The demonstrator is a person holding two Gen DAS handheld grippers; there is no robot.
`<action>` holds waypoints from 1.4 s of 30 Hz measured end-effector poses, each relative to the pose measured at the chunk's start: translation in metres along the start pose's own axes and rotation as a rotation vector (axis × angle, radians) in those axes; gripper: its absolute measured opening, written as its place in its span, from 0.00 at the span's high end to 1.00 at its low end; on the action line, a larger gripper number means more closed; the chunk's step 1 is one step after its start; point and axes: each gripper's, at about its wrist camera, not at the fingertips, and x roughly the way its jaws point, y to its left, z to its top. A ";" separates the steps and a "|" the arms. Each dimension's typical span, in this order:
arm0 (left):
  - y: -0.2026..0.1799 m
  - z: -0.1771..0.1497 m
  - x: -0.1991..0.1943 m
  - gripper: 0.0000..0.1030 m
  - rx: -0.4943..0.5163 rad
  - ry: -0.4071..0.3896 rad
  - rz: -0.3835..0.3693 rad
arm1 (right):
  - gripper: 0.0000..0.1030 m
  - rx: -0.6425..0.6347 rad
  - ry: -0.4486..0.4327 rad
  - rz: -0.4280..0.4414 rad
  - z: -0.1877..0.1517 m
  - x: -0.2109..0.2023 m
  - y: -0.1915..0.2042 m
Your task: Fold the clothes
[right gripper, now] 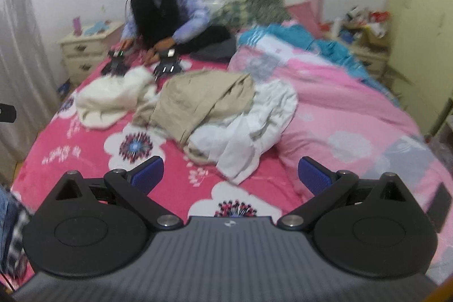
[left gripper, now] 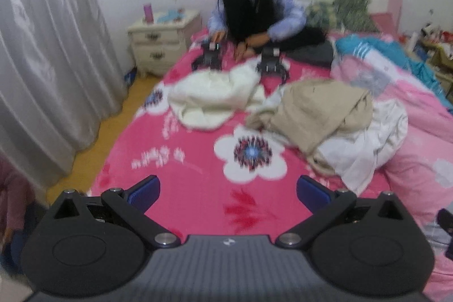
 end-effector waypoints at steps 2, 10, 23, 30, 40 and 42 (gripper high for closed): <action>-0.005 -0.004 0.011 0.00 -0.010 0.037 -0.013 | 0.01 -0.004 0.033 0.006 0.001 0.014 0.001; -0.003 -0.010 0.033 0.00 -0.014 0.097 -0.070 | 0.01 0.002 0.088 -0.013 0.011 0.029 0.026; 0.007 0.005 0.040 0.00 0.051 0.110 -0.135 | 0.01 0.013 0.109 -0.087 0.018 0.020 0.068; 0.009 0.008 0.037 0.00 0.076 0.109 -0.144 | 0.01 0.054 0.138 -0.097 0.016 0.018 0.076; 0.072 -0.007 0.018 0.00 -0.027 0.119 -0.029 | 0.01 -0.112 0.131 0.005 0.016 0.008 0.134; 0.103 -0.014 0.014 0.00 -0.111 0.133 0.038 | 0.01 -0.174 0.132 0.077 0.019 0.008 0.161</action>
